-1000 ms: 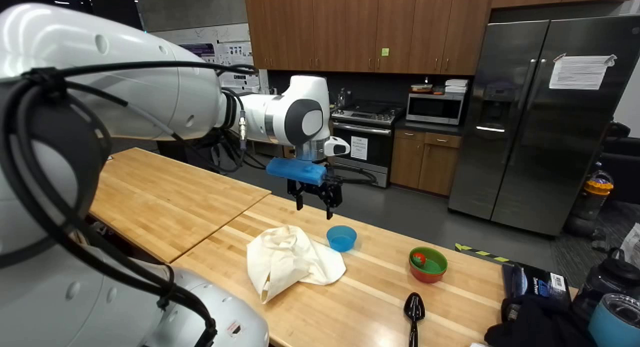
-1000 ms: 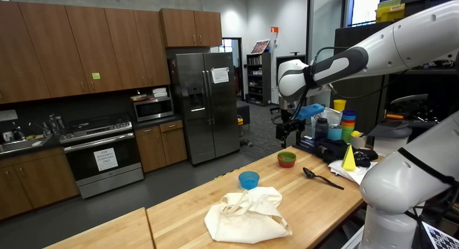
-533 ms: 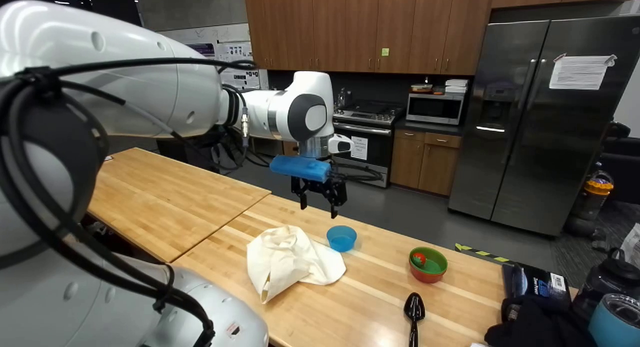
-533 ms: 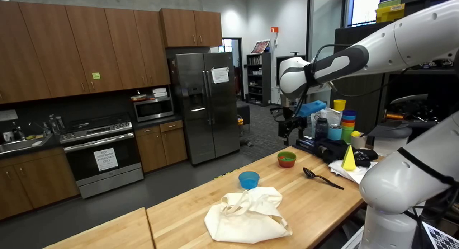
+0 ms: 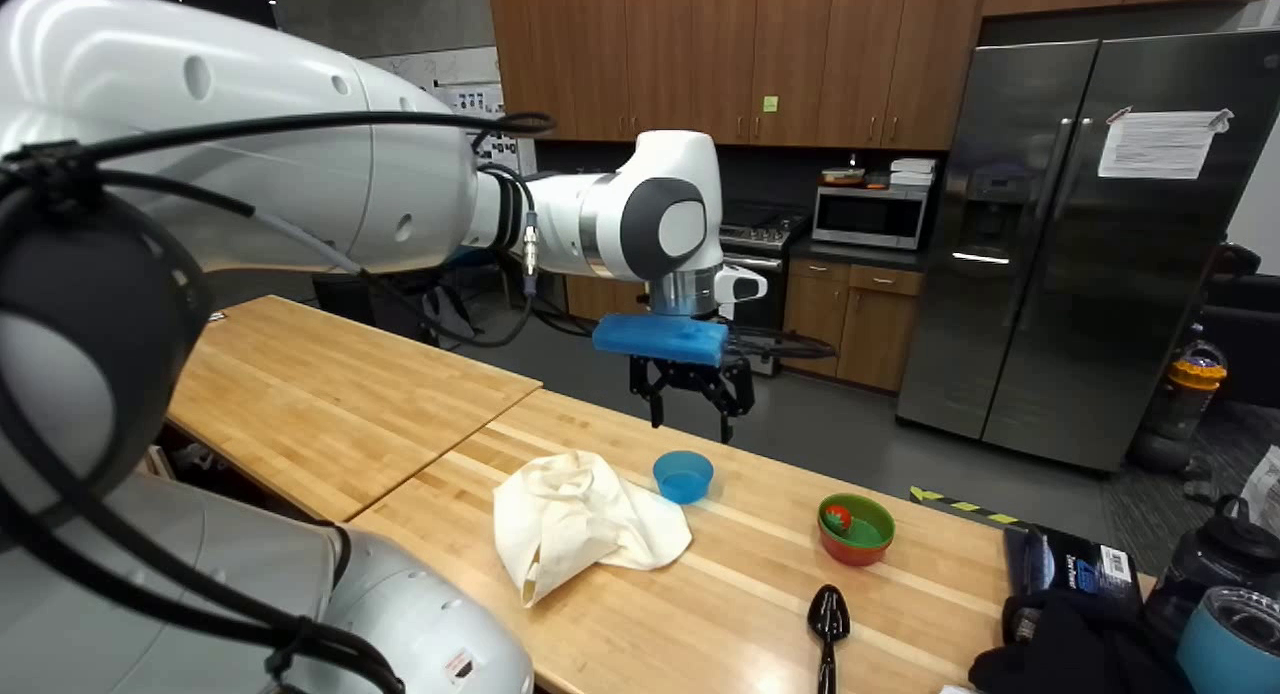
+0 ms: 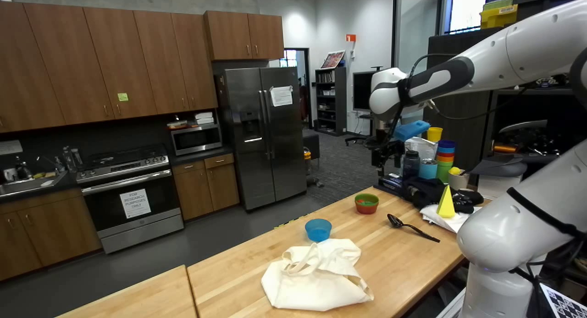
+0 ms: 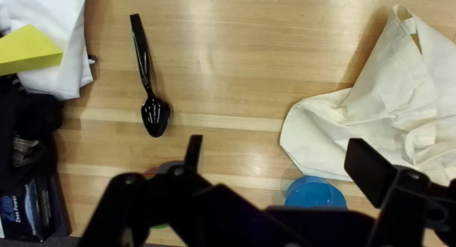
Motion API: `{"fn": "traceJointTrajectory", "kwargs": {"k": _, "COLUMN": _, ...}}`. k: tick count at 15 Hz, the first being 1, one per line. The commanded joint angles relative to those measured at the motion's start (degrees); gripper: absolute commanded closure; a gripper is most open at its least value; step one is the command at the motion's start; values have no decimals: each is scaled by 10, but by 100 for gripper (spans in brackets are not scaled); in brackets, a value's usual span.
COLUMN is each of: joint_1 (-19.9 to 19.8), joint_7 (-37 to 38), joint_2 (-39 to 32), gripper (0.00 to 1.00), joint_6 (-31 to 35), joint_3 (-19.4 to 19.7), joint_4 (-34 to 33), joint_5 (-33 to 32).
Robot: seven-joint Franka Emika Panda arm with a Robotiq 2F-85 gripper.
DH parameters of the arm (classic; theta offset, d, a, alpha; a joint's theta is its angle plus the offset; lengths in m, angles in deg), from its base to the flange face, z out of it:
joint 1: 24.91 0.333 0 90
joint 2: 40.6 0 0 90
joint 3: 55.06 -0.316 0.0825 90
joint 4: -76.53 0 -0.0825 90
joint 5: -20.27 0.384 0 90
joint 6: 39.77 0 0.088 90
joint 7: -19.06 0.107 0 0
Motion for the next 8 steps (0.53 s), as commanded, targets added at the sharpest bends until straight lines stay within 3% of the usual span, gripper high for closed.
{"fn": "traceJointTrajectory", "kwargs": {"k": 1, "joint_1": -7, "joint_7": -48, "joint_2": -23, "gripper": 0, "joint_6": 38, "joint_3": 27, "joint_4": -10, "joint_5": -18}}
{"fn": "traceJointTrajectory", "kwargs": {"k": 8, "joint_1": -14, "joint_7": -84, "joint_2": -66, "gripper": 0, "joint_6": 99, "joint_3": 55, "joint_4": -1, "joint_5": -5}}
